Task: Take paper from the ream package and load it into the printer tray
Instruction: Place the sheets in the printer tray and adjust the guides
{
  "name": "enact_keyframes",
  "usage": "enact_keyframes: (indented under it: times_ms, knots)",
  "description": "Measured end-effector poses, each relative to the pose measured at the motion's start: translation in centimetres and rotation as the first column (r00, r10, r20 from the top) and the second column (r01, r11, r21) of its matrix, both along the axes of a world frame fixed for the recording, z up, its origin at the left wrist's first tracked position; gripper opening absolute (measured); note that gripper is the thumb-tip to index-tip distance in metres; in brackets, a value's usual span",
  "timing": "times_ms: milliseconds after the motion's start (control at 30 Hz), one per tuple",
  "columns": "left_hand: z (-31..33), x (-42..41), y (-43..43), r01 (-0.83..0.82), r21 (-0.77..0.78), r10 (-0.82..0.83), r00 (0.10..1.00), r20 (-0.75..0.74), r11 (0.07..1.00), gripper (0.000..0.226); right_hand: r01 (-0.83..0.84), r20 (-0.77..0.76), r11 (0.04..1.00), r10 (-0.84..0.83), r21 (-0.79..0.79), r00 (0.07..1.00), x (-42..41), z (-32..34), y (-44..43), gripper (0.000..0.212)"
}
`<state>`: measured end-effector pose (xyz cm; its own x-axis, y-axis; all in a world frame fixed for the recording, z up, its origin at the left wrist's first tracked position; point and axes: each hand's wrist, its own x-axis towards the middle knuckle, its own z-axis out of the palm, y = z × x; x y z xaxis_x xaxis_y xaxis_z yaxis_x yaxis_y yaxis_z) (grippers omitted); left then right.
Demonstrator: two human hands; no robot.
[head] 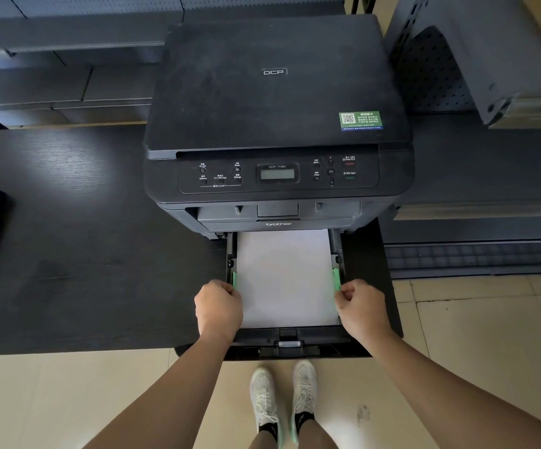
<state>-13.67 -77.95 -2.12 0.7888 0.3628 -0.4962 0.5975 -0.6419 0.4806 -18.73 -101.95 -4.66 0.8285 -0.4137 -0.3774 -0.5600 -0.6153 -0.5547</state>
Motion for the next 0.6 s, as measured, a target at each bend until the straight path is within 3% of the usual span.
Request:
enact_keyframes:
  times_ms: [600]
  knots:
    - [-0.22, 0.04, 0.19, 0.016, 0.035, -0.016, 1.000, 0.008, 0.999, 0.022, 0.064, 0.009, 0.998, -0.064, -0.004, 0.998, -0.03, -0.13, 0.07, 0.014]
